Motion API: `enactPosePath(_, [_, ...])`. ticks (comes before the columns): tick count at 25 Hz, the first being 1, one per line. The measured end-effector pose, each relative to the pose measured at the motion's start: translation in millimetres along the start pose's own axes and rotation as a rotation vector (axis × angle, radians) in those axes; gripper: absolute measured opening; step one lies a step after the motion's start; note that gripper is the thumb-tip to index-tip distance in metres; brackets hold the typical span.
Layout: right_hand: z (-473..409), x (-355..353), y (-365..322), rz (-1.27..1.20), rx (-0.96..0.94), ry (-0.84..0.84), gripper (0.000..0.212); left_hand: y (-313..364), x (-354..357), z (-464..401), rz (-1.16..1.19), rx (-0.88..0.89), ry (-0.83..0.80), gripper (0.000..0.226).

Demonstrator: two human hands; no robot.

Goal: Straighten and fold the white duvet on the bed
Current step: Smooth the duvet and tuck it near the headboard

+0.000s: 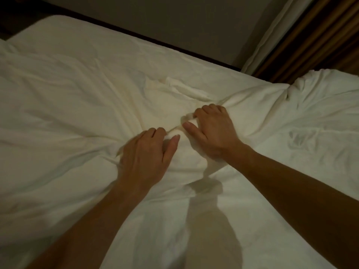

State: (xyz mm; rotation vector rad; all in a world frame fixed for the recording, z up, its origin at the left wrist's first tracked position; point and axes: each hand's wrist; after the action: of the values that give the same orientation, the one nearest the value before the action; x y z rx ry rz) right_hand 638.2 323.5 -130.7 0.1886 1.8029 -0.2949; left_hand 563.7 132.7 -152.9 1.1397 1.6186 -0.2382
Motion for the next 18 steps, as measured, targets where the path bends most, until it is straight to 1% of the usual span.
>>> enactPosePath(2, [22,-7,3,-0.007,0.022,0.027,0.090,8,-8,8,-0.023,0.039,0.032,0.051])
enactPosePath(6, [78,-38,5,-0.035,0.014,0.011,0.088,33,-26,35,-0.101,0.157,0.023,0.062])
enactPosePath(10, [132,-69,-10,-0.070,0.044,0.100,0.080,59,-52,66,-0.107,0.228,0.101,0.060])
enactPosePath(13, [164,-73,-22,-0.112,0.050,0.177,0.074,56,-60,84,-0.129,0.213,0.096,0.061])
enactPosePath(14, [174,-69,-22,-0.095,0.080,0.188,0.073,48,-60,84,-0.144,0.187,0.073,0.060])
enactPosePath(16, [193,-59,-22,-0.063,0.197,0.169,0.079,32,-63,82,-0.182,0.143,0.035,0.055])
enactPosePath(18, [209,-47,-27,-0.096,0.276,0.120,0.085,25,-61,93,-0.192,0.187,0.044,0.056])
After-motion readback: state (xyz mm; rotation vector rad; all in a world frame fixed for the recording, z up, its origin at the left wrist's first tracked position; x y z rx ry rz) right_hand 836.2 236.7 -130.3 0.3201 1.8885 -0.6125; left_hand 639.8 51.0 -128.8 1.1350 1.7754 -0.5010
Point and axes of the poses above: each hand's wrist, its own z-axis away from the middle knuckle, its own x-axis out of the palm, y = z × x, and after that the axes turned 1 degree about y, right-handed
